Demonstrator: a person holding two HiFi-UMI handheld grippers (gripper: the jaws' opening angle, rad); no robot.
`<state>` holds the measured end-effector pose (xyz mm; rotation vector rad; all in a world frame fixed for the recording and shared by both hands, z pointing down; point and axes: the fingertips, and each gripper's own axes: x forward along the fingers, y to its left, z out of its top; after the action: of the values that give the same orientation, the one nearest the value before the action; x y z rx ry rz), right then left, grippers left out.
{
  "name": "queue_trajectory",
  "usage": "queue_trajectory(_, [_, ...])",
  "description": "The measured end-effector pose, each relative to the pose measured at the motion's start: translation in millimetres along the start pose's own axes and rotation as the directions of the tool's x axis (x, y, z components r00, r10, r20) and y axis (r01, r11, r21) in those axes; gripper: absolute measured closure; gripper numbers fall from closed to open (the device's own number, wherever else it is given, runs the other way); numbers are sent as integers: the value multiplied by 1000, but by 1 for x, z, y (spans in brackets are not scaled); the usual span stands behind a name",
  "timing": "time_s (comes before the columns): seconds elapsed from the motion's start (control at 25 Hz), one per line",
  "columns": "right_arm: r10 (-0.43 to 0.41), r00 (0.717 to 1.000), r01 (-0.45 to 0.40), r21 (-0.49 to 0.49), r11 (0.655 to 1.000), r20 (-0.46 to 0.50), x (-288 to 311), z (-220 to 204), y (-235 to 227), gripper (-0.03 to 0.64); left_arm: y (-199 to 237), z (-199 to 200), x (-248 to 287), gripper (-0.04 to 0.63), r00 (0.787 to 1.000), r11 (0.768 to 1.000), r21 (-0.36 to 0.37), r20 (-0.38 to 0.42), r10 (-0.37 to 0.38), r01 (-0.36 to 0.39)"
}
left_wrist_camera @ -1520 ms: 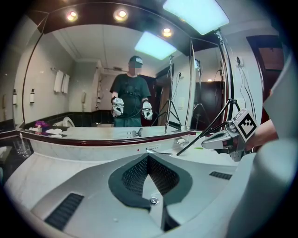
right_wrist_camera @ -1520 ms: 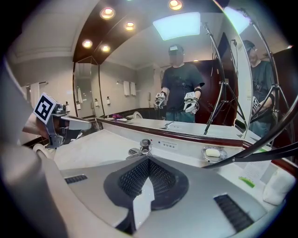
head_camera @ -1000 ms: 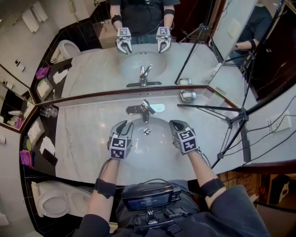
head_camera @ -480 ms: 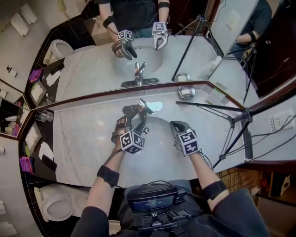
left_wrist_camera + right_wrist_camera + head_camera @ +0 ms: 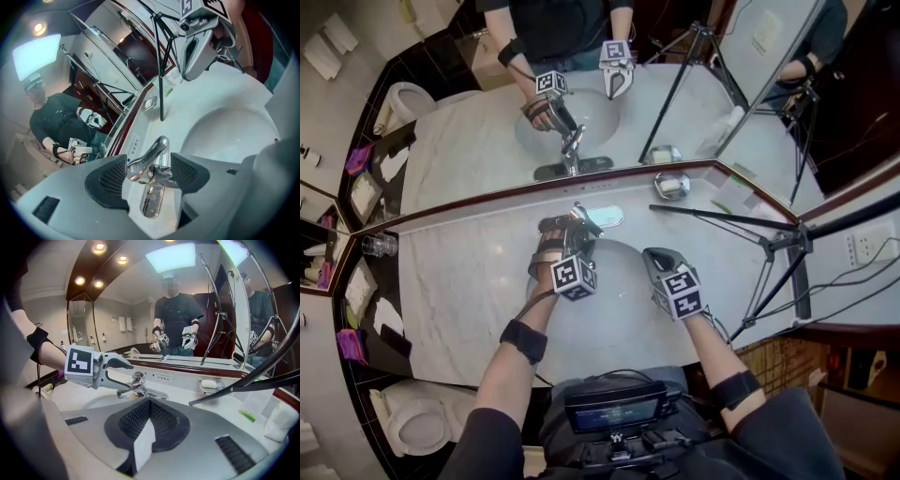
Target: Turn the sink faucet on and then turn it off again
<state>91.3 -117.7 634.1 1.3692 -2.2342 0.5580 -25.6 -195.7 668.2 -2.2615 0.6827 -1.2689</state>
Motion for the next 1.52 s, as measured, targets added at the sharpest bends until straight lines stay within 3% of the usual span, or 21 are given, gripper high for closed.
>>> queue_trajectory(0.28, [-2,1000,2,23,1000,-7,-2,6,1,598,-1,8,21,304,1000,1000,17,-2,-12,12])
queue_trajectory(0.52, [-7,1000,7,28,1000,-9,-1,5,0,598,-2,4,38,302,1000,999,-39,4,-24,24])
queue_trajectory(0.72, [-11,1000,11,33,999,-7,-1,6,-4,598,6,7,39,301,1000,1000,-27,12,-6,6])
queue_trajectory(1.52, [5,1000,-5,44,999,-7,3,6,1,598,32,2,38,314,999,980,-197,14,44,-40])
